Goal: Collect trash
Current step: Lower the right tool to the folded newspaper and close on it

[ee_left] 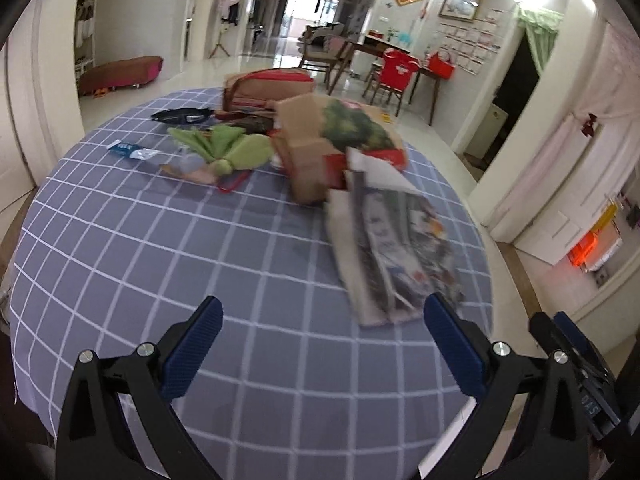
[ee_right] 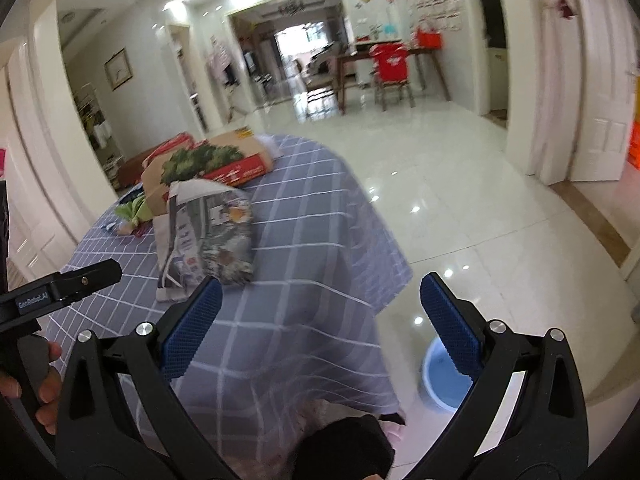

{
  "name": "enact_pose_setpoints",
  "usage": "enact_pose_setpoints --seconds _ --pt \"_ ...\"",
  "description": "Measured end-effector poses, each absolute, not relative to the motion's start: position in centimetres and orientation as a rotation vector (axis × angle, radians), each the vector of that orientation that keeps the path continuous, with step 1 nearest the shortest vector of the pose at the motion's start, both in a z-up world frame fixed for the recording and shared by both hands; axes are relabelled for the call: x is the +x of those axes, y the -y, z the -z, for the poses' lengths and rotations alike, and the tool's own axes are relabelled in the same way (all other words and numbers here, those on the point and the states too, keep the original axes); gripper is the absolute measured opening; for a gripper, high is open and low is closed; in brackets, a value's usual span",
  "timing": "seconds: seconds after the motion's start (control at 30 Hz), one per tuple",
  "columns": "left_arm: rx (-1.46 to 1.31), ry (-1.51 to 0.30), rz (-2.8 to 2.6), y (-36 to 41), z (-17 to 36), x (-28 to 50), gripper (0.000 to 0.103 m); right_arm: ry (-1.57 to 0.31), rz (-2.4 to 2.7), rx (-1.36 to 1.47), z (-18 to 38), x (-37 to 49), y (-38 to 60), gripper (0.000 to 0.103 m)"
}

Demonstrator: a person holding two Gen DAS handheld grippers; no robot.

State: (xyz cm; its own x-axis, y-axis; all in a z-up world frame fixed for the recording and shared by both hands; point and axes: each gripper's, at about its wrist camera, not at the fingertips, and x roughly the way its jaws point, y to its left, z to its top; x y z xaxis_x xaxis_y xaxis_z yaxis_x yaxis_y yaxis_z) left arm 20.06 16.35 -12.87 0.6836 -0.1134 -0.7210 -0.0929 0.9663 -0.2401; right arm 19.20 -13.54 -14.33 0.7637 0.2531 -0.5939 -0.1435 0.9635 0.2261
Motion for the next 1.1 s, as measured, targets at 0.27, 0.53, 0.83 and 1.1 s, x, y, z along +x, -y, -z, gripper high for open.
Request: enact_pose_setpoints --seconds 0.27,0.53,0.83,1.1 --pt "-0.257 -0.791 -0.077 -19.4 12.6 22.4 0.099 -0.759 -0.388 0.095 14.3 25.5 6.9 0.097" --pt "-0.23 -0.792 -0.093 -21.5 12.9 24.2 0.099 -0.869 -0.443 0.031 16.3 30.6 3.8 0.097" --pt "-0.22 -0.811 -0.071 -21.4 13.5 24.9 0.099 -0.88 -0.545 -0.056 16.4 32.1 2.2 0.092" --pt "-0.198 -0.809 -0.071 -20.9 13.2 24.8 0.099 -0.871 -0.602 0.029 15.8 32.1 4.3 0.039"
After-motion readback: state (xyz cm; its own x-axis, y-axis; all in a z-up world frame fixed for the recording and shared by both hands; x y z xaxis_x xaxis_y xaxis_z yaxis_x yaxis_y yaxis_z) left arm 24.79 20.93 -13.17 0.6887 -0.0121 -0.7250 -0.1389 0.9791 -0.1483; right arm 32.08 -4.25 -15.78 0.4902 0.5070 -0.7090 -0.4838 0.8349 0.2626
